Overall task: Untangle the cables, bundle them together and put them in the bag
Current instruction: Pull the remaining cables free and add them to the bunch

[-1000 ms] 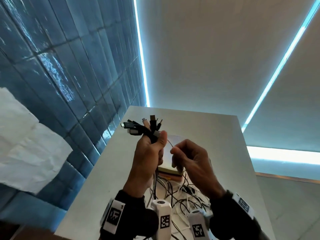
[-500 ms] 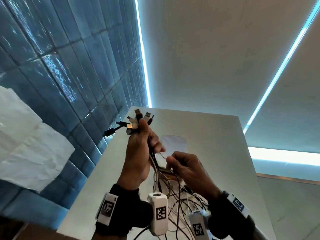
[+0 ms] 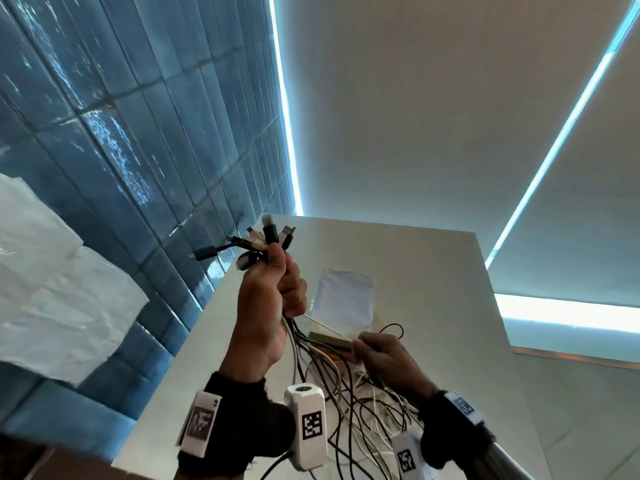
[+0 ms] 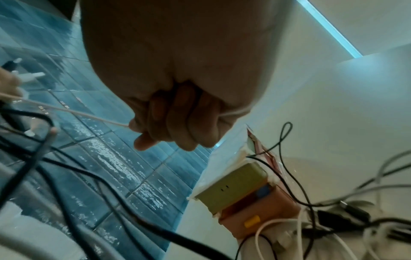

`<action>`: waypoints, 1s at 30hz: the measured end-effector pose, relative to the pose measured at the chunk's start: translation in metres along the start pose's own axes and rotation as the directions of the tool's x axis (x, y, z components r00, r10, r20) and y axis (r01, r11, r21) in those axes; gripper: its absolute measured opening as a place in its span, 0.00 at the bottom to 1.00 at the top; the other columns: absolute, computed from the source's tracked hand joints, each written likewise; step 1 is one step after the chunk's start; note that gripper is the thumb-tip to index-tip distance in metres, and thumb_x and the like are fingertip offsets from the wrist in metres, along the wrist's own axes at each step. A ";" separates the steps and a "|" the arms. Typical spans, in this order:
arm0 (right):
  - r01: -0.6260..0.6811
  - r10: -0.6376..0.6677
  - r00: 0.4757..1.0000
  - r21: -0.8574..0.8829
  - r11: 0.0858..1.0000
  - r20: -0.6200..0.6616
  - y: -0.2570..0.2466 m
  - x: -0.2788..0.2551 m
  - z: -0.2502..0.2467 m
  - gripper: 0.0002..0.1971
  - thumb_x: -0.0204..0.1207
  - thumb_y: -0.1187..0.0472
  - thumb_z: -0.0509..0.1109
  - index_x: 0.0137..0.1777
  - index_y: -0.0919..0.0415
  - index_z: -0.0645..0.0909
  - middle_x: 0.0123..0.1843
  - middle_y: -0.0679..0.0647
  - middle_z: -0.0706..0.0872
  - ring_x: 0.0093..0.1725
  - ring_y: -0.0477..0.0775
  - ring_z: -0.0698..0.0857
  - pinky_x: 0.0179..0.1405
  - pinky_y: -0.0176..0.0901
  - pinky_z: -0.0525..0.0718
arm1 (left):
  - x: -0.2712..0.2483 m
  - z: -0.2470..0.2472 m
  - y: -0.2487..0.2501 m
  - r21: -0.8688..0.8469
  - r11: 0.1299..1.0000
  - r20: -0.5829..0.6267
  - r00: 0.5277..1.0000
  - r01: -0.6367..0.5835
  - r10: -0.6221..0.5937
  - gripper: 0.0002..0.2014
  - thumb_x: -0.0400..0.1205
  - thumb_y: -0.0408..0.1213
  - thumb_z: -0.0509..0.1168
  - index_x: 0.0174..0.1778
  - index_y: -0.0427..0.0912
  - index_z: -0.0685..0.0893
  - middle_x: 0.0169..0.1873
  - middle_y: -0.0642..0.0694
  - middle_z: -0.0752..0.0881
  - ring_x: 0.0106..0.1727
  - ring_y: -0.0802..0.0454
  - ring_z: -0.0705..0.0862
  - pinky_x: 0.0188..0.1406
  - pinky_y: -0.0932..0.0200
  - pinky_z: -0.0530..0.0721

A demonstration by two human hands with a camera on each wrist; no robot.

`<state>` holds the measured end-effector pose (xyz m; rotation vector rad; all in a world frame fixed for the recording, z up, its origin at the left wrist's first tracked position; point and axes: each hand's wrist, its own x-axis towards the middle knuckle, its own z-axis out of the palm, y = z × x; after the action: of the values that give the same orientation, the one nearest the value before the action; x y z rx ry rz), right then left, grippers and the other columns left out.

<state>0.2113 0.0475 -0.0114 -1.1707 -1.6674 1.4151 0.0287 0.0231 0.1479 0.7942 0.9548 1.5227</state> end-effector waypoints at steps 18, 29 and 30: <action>0.068 -0.097 0.995 0.537 0.841 0.026 -0.098 -0.029 -0.008 0.10 0.81 0.67 0.62 0.42 0.75 0.76 0.20 0.51 0.63 0.17 0.41 0.63 0.18 0.27 0.74 | -0.012 0.017 -0.009 0.352 0.891 0.004 0.952 0.286 -0.307 0.24 0.90 0.49 0.45 0.36 0.41 0.76 0.42 0.35 0.91 0.41 0.38 0.88 0.34 0.52 0.82; -0.121 0.121 0.992 0.019 0.993 -0.034 0.010 -0.055 -0.009 0.19 0.83 0.61 0.67 0.28 0.56 0.83 0.19 0.45 0.68 0.19 0.43 0.64 0.21 0.33 0.61 | -0.019 0.002 0.025 0.647 0.744 0.019 0.973 0.164 -0.231 0.20 0.90 0.49 0.46 0.48 0.36 0.72 0.30 0.36 0.90 0.27 0.35 0.87 0.24 0.55 0.79; -0.160 0.164 0.986 -0.110 0.981 0.028 0.020 -0.060 -0.014 0.19 0.82 0.61 0.67 0.28 0.55 0.85 0.19 0.45 0.70 0.20 0.42 0.66 0.24 0.35 0.65 | -0.020 0.000 0.030 0.624 0.766 0.017 0.978 0.153 -0.208 0.19 0.90 0.48 0.47 0.44 0.36 0.72 0.26 0.37 0.88 0.22 0.38 0.84 0.22 0.57 0.76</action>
<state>0.2522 -0.0017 -0.0239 -1.3750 -1.7251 1.4687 0.0189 0.0019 0.1747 1.1810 1.4568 0.9837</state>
